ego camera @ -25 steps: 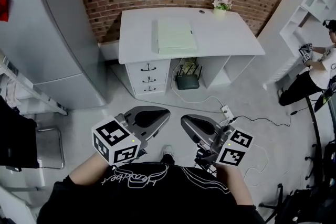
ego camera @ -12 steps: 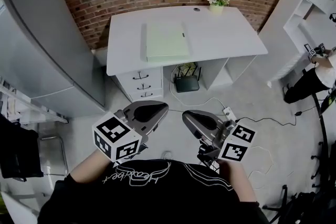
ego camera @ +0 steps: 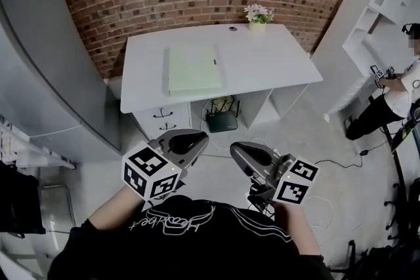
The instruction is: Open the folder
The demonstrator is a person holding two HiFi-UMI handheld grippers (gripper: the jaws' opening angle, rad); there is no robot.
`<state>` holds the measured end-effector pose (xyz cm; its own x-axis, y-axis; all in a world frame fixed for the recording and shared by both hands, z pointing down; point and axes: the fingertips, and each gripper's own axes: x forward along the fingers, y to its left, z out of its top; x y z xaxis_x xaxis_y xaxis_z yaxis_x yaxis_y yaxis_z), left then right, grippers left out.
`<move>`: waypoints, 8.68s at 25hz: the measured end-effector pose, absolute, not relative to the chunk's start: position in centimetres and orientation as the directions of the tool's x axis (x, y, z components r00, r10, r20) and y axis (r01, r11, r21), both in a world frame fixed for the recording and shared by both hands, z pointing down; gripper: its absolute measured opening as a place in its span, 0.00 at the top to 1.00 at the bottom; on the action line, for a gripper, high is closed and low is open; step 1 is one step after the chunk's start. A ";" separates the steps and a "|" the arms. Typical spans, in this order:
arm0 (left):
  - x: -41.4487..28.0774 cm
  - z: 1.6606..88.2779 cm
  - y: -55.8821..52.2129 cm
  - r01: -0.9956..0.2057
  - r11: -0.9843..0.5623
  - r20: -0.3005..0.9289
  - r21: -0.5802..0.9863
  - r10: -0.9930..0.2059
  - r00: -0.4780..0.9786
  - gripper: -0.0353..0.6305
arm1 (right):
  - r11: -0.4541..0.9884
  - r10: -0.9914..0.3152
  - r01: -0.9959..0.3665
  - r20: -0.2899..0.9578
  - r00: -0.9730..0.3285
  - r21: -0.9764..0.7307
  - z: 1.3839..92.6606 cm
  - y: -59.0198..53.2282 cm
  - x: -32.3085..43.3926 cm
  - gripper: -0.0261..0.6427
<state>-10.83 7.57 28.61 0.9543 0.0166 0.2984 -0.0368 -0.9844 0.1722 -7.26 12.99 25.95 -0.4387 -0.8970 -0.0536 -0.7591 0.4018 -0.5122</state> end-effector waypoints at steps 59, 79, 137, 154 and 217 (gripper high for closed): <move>4.7 51.2 -18.2 0.029 -0.805 0.669 -0.593 -0.472 0.574 0.77 | 0.189 -0.865 -0.601 0.158 -0.476 -0.777 42.0 -4.5 11.3 0.96; 4.7 52.2 -19.6 0.201 -0.556 0.555 -0.807 -0.596 0.581 0.77 | 0.137 -0.846 -0.565 0.201 -0.494 -0.813 45.9 -6.4 12.6 0.96; 4.6 51.3 -19.3 0.172 -0.859 0.775 -0.482 -0.326 0.542 0.91 | 0.151 -0.801 -0.731 0.351 -0.485 -0.666 50.4 -15.4 13.7 0.95; 4.9 51.3 -19.0 0.185 -0.882 0.799 -0.434 -0.282 0.531 0.91 | 0.239 -0.759 -0.851 0.456 -0.464 -0.468 52.8 -18.0 13.0 0.95; 4.9 50.1 -19.9 0.083 -0.944 0.803 -0.318 -0.222 0.553 0.92 | 0.322 -0.640 -0.918 0.662 -0.390 -0.230 53.7 -18.2 12.7 0.96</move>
<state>4.85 -19.85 50.12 0.5531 -0.2221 0.8030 0.0831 -0.9443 -0.3184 12.67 -18.18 53.71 -0.3905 -0.6403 0.6615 -0.9183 0.3223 -0.2300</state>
